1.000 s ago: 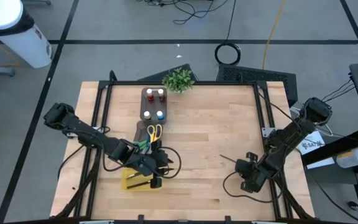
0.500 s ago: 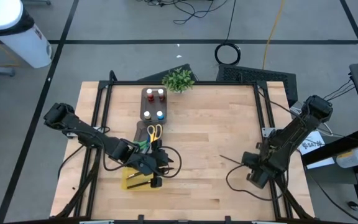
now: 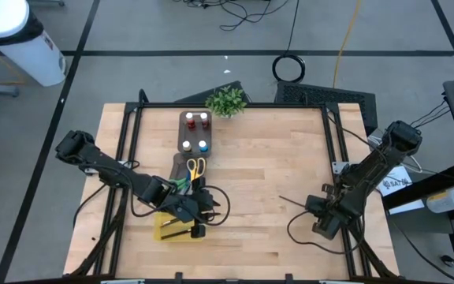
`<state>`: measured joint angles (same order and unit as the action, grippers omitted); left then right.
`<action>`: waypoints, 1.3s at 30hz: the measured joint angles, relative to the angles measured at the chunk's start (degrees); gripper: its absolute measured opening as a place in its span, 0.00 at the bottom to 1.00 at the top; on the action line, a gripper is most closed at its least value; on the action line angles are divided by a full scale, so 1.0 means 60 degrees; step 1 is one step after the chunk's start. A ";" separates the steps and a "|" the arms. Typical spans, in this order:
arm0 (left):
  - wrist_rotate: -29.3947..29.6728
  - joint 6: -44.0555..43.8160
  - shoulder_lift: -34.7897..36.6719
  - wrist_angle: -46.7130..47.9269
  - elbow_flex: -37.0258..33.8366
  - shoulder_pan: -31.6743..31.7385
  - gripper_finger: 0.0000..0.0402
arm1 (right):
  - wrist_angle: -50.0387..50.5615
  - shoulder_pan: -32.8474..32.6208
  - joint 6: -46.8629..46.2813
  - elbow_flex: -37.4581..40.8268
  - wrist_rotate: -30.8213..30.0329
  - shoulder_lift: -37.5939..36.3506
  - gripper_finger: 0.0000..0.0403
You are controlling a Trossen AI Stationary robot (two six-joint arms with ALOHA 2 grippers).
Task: Pick & Place Paint Supplies
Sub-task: Put the gold black paint brush into the yellow bin
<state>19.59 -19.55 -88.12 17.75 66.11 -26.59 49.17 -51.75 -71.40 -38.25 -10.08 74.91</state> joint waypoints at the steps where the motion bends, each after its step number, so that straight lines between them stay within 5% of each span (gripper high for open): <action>1: 0.0000 0.0000 0.0000 -0.0003 0.0000 0.0000 0.34 | -0.0159 0.0000 0.0001 0.0080 0.0112 0.0000 0.00; 24: 0.0000 0.0000 0.0000 -0.0003 -0.0004 0.0000 0.34 | -0.1951 0.0015 -0.0004 0.1541 0.0481 -0.0040 0.00; 39: 0.0003 0.0030 -0.0003 0.0008 -0.0007 0.0044 0.34 | -0.0818 -0.0015 0.0772 0.0653 -0.0234 -0.1019 0.00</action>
<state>19.61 -19.37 -88.14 17.80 66.06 -26.33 44.26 -51.83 -66.77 -34.33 -11.48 68.80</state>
